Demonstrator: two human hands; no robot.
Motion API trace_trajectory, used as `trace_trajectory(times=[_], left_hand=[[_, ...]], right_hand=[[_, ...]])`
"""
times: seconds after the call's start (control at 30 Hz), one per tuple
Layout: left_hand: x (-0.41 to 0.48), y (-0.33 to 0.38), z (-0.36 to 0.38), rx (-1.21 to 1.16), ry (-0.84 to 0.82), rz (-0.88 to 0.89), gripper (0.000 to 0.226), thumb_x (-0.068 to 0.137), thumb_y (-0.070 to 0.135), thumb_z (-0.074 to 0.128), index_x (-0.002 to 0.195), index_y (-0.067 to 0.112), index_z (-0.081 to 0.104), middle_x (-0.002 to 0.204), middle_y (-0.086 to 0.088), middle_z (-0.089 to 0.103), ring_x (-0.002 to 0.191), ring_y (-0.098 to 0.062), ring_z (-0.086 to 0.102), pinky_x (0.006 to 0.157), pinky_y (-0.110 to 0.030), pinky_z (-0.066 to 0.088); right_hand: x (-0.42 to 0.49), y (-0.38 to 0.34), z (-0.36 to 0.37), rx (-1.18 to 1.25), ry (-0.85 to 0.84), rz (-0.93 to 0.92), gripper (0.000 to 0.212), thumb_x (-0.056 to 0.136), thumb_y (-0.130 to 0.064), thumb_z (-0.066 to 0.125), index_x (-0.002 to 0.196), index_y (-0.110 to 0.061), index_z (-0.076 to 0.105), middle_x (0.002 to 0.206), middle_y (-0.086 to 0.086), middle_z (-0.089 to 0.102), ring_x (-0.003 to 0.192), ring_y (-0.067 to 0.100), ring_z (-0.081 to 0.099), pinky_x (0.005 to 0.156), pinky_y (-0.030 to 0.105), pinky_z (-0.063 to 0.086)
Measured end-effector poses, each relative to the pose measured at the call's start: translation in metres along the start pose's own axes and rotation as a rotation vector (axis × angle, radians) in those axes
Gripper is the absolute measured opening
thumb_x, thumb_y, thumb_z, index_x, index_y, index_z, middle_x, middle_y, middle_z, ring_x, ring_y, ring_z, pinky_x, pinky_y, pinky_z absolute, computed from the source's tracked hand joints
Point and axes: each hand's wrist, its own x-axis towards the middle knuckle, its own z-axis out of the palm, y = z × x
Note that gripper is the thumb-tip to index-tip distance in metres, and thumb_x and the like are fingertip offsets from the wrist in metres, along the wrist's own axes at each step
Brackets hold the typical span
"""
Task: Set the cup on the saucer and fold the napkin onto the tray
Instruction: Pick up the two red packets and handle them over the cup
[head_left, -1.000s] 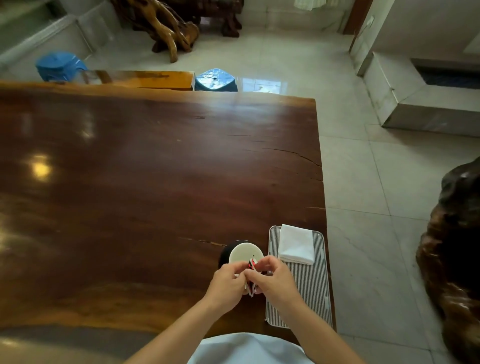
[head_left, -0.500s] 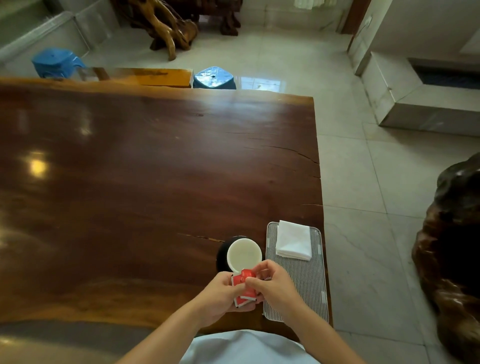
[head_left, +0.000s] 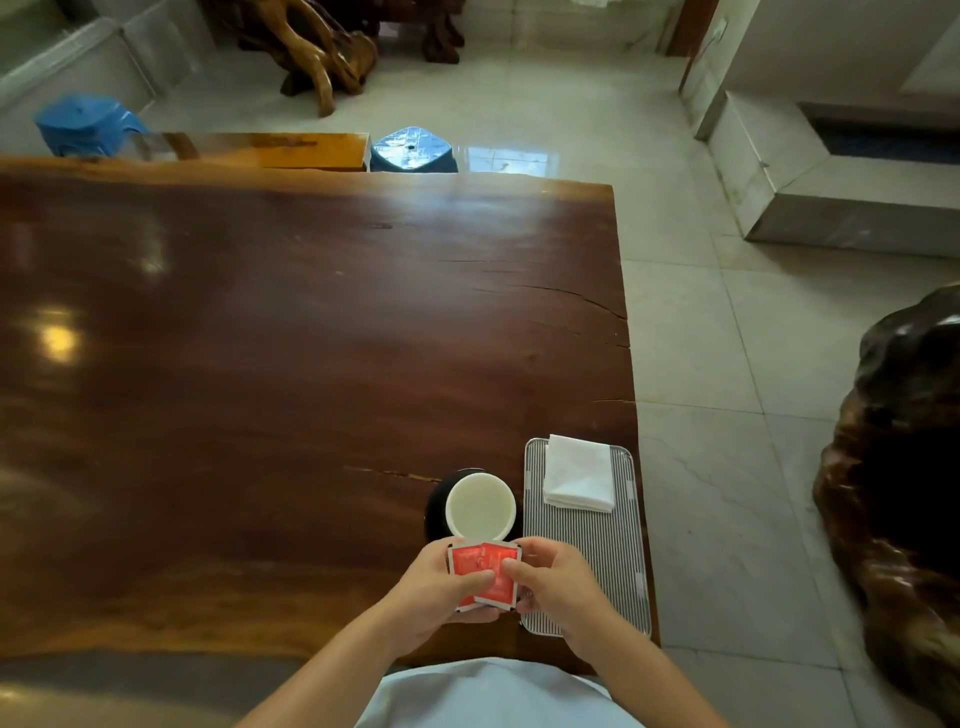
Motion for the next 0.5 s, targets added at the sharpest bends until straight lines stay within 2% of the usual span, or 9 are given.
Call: trace_trajectory(times=[0.1, 0.23, 0.33, 0.4, 0.5], left_hand=[[0.004, -0.005, -0.006, 0.074, 0.110, -0.007, 0.049, 0.080, 0.018, 0.083, 0.123, 0.015, 0.059, 0.118, -0.009, 0.068, 0.107, -0.027, 0.071, 0.086, -0.041, 0.063], [0.003, -0.005, -0.012, 0.073, 0.016, 0.004, 0.039, 0.086, 0.018, 0.076, 0.123, 0.011, 0.065, 0.118, -0.010, 0.072, 0.108, -0.026, 0.072, 0.093, -0.044, 0.060], [0.003, -0.002, -0.006, 0.126, -0.067, 0.050, 0.032, 0.090, 0.014, 0.074, 0.121, 0.013, 0.068, 0.117, -0.010, 0.074, 0.108, -0.023, 0.073, 0.093, -0.041, 0.060], [0.005, -0.002, -0.005, 0.174, -0.030, 0.064, 0.029, 0.091, 0.013, 0.073, 0.119, 0.013, 0.069, 0.116, -0.009, 0.074, 0.106, -0.023, 0.074, 0.092, -0.041, 0.061], [0.009, -0.004, -0.005, 0.188, 0.038, 0.057, 0.032, 0.088, 0.017, 0.076, 0.119, 0.011, 0.070, 0.112, -0.008, 0.075, 0.102, -0.024, 0.075, 0.088, -0.044, 0.062]], right_hand=[[0.001, 0.000, 0.001, 0.026, -0.008, -0.004, 0.019, 0.093, -0.017, 0.069, 0.112, -0.014, 0.071, 0.097, 0.006, 0.076, 0.086, 0.019, 0.075, 0.064, 0.022, 0.059], [0.005, -0.001, 0.008, 0.017, -0.029, -0.014, 0.023, 0.089, -0.018, 0.074, 0.111, -0.018, 0.070, 0.098, 0.004, 0.075, 0.089, 0.018, 0.075, 0.071, 0.026, 0.062], [0.010, 0.001, 0.010, 0.025, -0.034, -0.009, 0.029, 0.087, -0.018, 0.077, 0.114, -0.011, 0.072, 0.101, 0.007, 0.076, 0.092, 0.021, 0.075, 0.076, 0.035, 0.064], [0.012, 0.001, 0.009, 0.031, -0.035, 0.003, 0.027, 0.087, -0.016, 0.077, 0.113, -0.008, 0.073, 0.098, 0.009, 0.077, 0.088, 0.023, 0.076, 0.076, 0.036, 0.064], [0.013, -0.001, 0.007, 0.040, -0.042, 0.011, 0.024, 0.088, -0.017, 0.075, 0.110, -0.008, 0.073, 0.096, 0.008, 0.077, 0.084, 0.020, 0.077, 0.073, 0.032, 0.064]])
